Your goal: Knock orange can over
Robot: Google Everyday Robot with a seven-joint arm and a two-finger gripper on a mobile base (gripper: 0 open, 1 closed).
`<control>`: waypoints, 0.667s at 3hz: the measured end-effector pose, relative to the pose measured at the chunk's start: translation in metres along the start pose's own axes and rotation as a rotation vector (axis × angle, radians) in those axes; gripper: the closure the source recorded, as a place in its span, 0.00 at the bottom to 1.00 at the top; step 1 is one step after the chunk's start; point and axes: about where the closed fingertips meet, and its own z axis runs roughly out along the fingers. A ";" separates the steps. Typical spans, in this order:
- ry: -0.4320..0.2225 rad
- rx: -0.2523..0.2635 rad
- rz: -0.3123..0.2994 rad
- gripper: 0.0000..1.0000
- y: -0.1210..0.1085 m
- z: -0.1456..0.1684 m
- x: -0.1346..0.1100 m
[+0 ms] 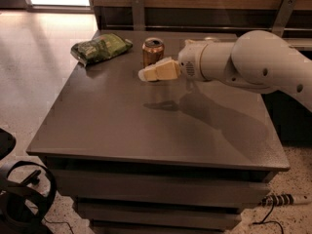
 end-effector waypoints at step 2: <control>-0.019 0.000 0.029 0.00 -0.010 0.033 0.018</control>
Offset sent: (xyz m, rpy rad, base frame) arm 0.0404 0.0135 -0.0426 0.0584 0.0046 -0.0201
